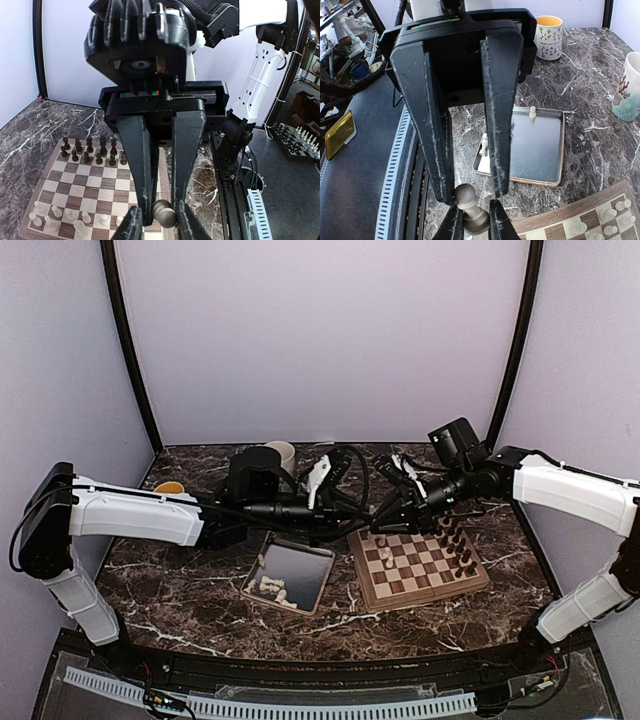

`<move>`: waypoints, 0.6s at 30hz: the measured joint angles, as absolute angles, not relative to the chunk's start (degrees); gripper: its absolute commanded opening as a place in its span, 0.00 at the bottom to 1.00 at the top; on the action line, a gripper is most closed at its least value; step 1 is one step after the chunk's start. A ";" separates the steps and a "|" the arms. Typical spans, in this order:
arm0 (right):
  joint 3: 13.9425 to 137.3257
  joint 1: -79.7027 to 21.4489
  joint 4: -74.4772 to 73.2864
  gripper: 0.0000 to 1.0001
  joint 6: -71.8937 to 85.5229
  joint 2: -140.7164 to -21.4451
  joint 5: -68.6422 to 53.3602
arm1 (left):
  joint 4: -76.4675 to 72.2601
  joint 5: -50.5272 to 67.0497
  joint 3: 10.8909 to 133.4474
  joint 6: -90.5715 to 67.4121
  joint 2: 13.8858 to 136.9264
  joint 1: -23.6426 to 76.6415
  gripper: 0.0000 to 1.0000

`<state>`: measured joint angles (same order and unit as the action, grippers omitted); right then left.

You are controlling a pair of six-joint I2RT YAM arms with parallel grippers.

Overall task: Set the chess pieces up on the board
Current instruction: Pass from the right arm to the left

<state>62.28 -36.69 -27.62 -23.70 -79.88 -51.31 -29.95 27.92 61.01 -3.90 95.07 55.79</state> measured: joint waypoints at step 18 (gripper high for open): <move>61.69 -35.75 -27.09 0.26 -21.89 -80.05 -51.90 | -30.35 30.89 62.94 -4.32 97.54 55.72 0.02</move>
